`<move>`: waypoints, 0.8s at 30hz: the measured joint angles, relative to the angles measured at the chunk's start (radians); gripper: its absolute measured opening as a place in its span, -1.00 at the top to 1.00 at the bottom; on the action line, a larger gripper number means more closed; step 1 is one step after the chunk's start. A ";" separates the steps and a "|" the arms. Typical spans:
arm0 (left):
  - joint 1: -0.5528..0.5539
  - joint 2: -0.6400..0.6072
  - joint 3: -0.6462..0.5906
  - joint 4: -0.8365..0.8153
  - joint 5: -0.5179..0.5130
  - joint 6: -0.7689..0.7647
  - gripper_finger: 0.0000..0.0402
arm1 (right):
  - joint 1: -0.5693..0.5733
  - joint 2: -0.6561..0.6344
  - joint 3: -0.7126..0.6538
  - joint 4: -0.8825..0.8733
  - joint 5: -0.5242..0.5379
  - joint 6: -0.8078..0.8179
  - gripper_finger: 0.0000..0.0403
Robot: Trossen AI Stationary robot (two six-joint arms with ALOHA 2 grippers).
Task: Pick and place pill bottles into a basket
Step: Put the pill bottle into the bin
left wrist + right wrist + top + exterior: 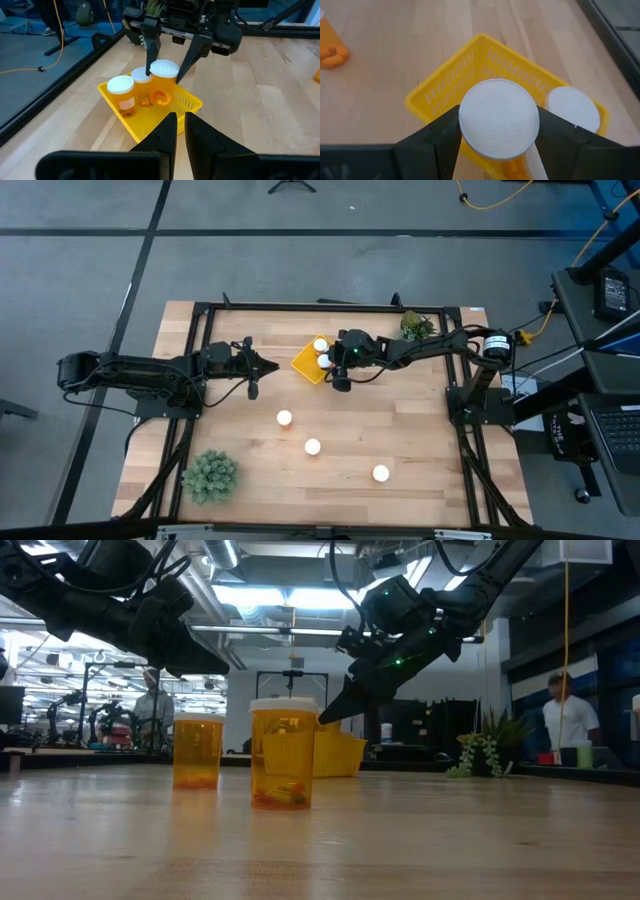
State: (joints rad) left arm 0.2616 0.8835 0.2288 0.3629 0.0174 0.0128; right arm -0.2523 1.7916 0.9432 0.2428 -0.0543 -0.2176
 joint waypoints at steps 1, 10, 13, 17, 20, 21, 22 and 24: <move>0.000 0.000 0.000 0.000 0.000 0.000 0.83 | 0.000 0.000 0.000 0.000 0.000 0.000 -0.09; 0.000 0.000 0.000 0.000 0.000 0.000 0.83 | 0.000 0.000 0.000 -0.001 -0.002 -0.001 -0.09; 0.000 0.000 0.000 0.000 0.000 0.000 0.83 | 0.000 0.004 0.000 0.001 -0.003 -0.001 -0.09; 0.000 0.000 0.000 0.000 0.000 0.000 0.83 | -0.002 0.034 0.000 -0.001 -0.027 -0.005 -0.09; 0.000 0.000 0.000 0.000 0.000 0.000 0.83 | -0.005 0.046 0.000 0.009 -0.030 -0.008 -0.09; 0.000 0.000 0.000 0.000 0.000 0.000 0.83 | -0.007 0.048 0.000 0.012 -0.030 -0.008 -0.09; 0.000 0.000 0.000 0.000 0.000 0.000 0.83 | -0.008 0.048 0.000 0.011 -0.030 -0.008 -0.09; 0.000 0.000 0.000 0.000 0.000 0.000 0.83 | -0.011 0.048 0.000 0.013 -0.029 -0.009 -0.09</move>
State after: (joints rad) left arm 0.2616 0.8837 0.2287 0.3626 0.0177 0.0128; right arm -0.2632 1.8395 0.9432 0.2554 -0.0837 -0.2269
